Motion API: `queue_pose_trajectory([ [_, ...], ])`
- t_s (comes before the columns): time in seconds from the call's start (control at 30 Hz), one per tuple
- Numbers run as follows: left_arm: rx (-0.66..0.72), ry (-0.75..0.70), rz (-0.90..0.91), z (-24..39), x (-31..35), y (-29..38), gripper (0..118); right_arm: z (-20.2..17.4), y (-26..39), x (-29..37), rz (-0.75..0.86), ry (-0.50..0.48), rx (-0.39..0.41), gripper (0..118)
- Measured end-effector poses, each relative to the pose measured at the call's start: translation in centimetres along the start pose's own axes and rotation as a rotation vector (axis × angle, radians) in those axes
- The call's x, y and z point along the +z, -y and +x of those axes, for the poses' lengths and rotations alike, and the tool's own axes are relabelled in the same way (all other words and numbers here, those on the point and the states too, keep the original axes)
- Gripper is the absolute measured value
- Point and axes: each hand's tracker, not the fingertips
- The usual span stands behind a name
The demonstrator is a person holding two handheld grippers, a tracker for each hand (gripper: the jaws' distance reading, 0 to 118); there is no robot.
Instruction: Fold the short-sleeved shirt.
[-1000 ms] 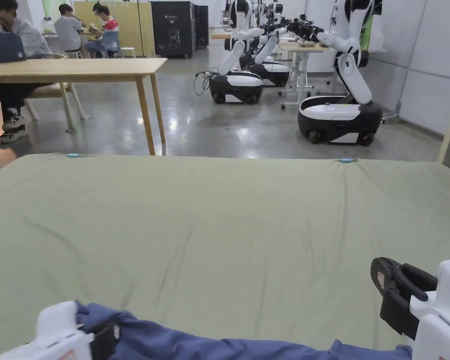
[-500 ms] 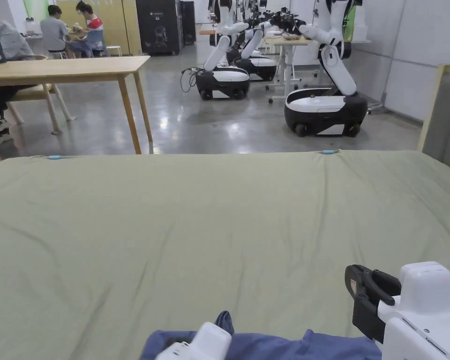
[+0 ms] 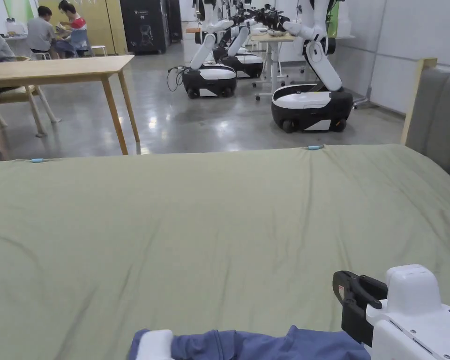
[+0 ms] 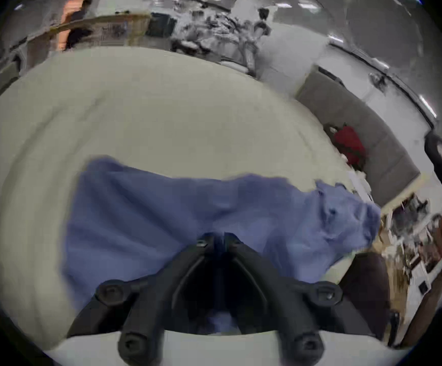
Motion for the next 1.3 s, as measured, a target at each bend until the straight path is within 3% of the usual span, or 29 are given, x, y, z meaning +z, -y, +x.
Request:
queue_pose_trajectory([
  [0.1,-0.056,0.037,-0.021,3.3,-1.3,0.2,8,0.4,0.0,0.0,-0.003,0.009,-0.004,5],
  [0.2,-0.114,-0.035,-0.015,3.8,-1.7,0.4,7,0.4,0.1,0.0,-0.007,0.015,-0.003,5],
  [0.37,0.015,0.018,0.094,1.1,3.0,-0.6,8,0.3,0.2,-0.4,-0.014,0.004,-0.004,5],
  [0.4,0.026,0.005,0.125,0.3,4.3,-0.8,13,0.2,0.2,-0.6,-0.016,0.002,-0.005,5],
  [0.47,0.045,-0.022,0.157,-2.0,6.5,-0.6,98,-0.3,0.0,-1.1,-0.013,0.002,0.0,5],
  [0.5,0.083,-0.05,0.157,-3.4,7.1,-0.6,118,-0.5,-0.1,-1.3,-0.01,0.003,0.003,5],
  [0.63,0.288,-0.107,0.21,-9.2,9.5,0.0,116,-1.3,-0.5,-2.9,-0.01,0.007,0.009,5],
  [0.73,0.432,-0.003,0.148,-12.6,8.3,0.8,116,-1.8,-0.7,-4.0,-0.022,0.008,0.014,5],
  [0.8,0.543,0.167,0.059,-13.8,6.3,1.3,116,-2.1,-0.7,-4.3,-0.027,0.004,0.015,5],
  [0.83,0.534,0.258,0.104,-13.6,5.8,1.6,118,-2.2,-0.8,-4.4,-0.031,0.002,0.016,5],
  [0.97,0.576,0.32,0.155,-12.8,3.5,0.5,118,-2.4,-0.9,-4.7,-0.034,-0.011,0.003,5],
  [1.0,0.603,0.372,0.152,-12.8,3.3,0.1,109,-2.4,-0.9,-4.8,-0.035,-0.008,0.002,5],
  [1.03,0.64,0.378,0.135,-12.7,3.0,-0.2,50,-2.5,-0.9,-5.0,-0.038,-0.006,0.003,5],
  [1.07,0.674,0.331,0.103,-12.2,2.2,-0.3,15,-2.6,-1.0,-5.1,-0.041,-0.005,0.004,5],
  [1.13,0.661,0.294,0.049,-12.1,1.0,0.5,14,-2.8,-1.0,-5.2,-0.044,-0.005,0.007,5],
  [1.23,0.74,0.278,0.143,-13.2,3.4,0.7,14,-3.0,-1.0,-5.3,-0.047,-0.007,0.011,5],
  [1.3,0.695,0.225,0.194,-14.4,5.9,0.2,14,-3.2,-1.1,-5.5,-0.051,-0.003,0.017,5],
])
